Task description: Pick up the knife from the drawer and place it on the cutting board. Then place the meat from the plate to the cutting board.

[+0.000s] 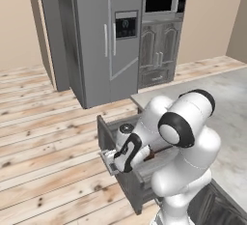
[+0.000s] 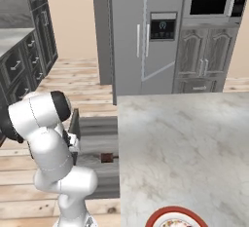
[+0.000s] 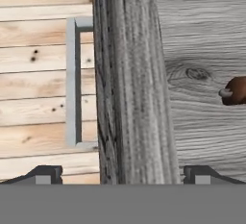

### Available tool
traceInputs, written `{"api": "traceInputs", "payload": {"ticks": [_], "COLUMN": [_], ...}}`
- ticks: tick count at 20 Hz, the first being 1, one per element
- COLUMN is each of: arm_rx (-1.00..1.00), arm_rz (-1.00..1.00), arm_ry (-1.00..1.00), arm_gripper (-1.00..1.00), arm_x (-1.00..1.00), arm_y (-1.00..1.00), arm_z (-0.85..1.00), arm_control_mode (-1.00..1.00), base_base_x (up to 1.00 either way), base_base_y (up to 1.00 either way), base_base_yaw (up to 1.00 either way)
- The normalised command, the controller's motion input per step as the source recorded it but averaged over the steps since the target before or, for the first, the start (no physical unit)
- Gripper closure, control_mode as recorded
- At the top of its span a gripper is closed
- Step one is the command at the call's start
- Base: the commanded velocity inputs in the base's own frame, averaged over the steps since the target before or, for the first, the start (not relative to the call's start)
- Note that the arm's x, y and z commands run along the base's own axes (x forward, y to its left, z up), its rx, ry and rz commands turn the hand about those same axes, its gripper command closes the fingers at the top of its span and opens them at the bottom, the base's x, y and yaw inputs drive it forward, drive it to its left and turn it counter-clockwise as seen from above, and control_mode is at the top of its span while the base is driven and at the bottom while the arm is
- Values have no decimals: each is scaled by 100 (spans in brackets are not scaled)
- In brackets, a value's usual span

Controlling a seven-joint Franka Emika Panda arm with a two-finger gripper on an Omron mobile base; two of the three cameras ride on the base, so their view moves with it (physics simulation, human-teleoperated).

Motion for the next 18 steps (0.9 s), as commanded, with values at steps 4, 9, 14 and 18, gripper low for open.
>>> {"api": "traceInputs", "payload": {"ticks": [4,9,14,18], "arm_rx": [-1,0,-1,-1], "arm_rz": [0,0,-6,-7], "arm_ry": [-1,0,-1,-7], "arm_gripper": [-100,-100,-100,-100], "arm_x": [0,0,-6,-3], "arm_y": [100,85,63,8], "arm_z": [-36,-15,0,1], "arm_control_mode": [-100,-100,-100,-100], "base_base_x": [0,0,0,0], "base_base_y": [0,0,0,0], "base_base_yaw": [0,0,0,0]}}
